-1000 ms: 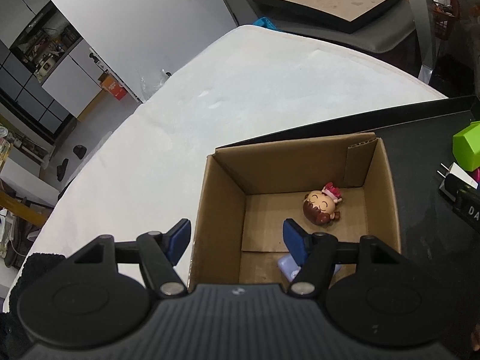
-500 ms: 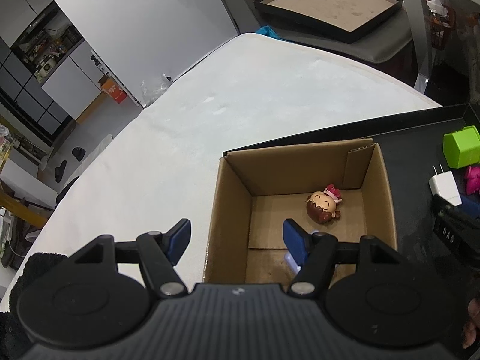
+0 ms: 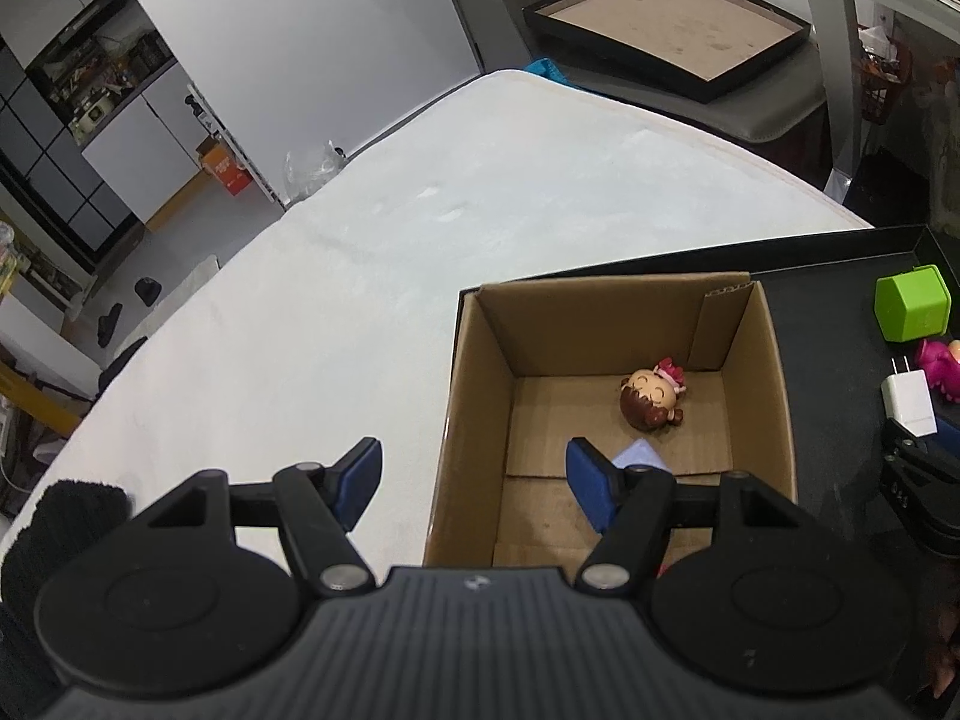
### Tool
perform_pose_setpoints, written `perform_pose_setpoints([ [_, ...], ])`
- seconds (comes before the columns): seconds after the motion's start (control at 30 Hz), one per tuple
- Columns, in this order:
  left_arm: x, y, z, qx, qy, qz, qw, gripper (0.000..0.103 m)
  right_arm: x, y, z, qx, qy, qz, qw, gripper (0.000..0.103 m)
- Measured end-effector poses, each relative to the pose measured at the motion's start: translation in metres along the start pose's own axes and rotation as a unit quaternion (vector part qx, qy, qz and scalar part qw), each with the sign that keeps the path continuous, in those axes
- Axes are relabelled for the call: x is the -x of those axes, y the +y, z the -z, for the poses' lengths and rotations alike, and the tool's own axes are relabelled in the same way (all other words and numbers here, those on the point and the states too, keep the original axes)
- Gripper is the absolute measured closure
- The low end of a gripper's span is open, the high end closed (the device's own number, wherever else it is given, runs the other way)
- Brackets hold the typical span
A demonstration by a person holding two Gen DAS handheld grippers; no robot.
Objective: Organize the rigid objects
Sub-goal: 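Carry the white charger into the box and open the right tool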
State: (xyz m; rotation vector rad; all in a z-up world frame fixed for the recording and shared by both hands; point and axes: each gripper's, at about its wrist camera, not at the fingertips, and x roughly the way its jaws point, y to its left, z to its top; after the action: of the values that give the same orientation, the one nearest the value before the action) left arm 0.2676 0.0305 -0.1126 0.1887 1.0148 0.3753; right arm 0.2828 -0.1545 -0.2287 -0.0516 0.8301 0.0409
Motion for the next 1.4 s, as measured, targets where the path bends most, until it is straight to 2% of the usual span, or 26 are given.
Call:
perform_pose_setpoints([
  [0.07, 0.0, 0.002, 0.004, 0.001, 0.002, 0.003, 1.0, 0.037, -0.001, 0.006, -0.001, 0.024, 0.002, 0.01, 1.0, 0.063],
  [0.13, 0.003, 0.005, 0.007, -0.003, -0.001, 0.003, 1.0, 0.037, -0.002, 0.015, -0.001, 0.05, -0.006, 0.023, 0.998, 0.052],
  [0.17, 0.005, 0.008, 0.008, -0.003, -0.002, 0.002, 1.0, 0.037, -0.004, 0.019, -0.001, 0.059, -0.012, 0.028, 0.998, 0.051],
  [0.3, 0.011, 0.019, 0.011, 0.002, -0.006, 0.002, 1.0, 0.037, -0.007, 0.019, -0.002, 0.054, -0.021, 0.028, 0.998, 0.055],
  [0.33, 0.013, 0.021, 0.011, 0.005, -0.007, 0.001, 1.0, 0.037, -0.007, 0.017, -0.002, 0.048, -0.02, 0.021, 0.998, 0.066],
  [0.4, 0.015, 0.026, 0.013, 0.009, -0.008, 0.002, 0.9999, 0.037, -0.006, 0.013, -0.003, 0.041, -0.013, 0.013, 0.999, 0.066],
  [0.57, 0.015, 0.034, 0.02, 0.017, -0.009, 0.005, 0.9998, 0.037, 0.004, 0.008, -0.002, 0.037, -0.005, 0.039, 0.999, 0.067],
  [0.7, 0.014, 0.039, 0.026, 0.027, -0.006, 0.012, 0.9995, 0.037, 0.02, 0.004, -0.004, 0.012, -0.007, 0.018, 1.0, 0.067],
  [0.87, 0.018, 0.045, 0.031, 0.031, -0.01, 0.02, 0.9993, 0.037, 0.046, 0.006, -0.006, -0.001, -0.021, 0.008, 1.0, 0.067],
  [1.07, 0.019, 0.057, 0.035, 0.048, -0.01, 0.033, 0.9982, 0.037, 0.067, 0.009, -0.009, 0.0, -0.038, 0.021, 0.999, 0.066],
  [1.17, 0.018, 0.061, 0.037, 0.061, -0.009, 0.045, 0.9971, 0.037, 0.08, 0.018, -0.011, 0.02, -0.059, 0.024, 0.998, 0.066],
  [1.4, 0.007, 0.073, 0.043, 0.072, -0.005, 0.061, 0.9955, 0.037, 0.104, 0.036, -0.019, 0.02, -0.092, 0.001, 0.996, 0.066],
])
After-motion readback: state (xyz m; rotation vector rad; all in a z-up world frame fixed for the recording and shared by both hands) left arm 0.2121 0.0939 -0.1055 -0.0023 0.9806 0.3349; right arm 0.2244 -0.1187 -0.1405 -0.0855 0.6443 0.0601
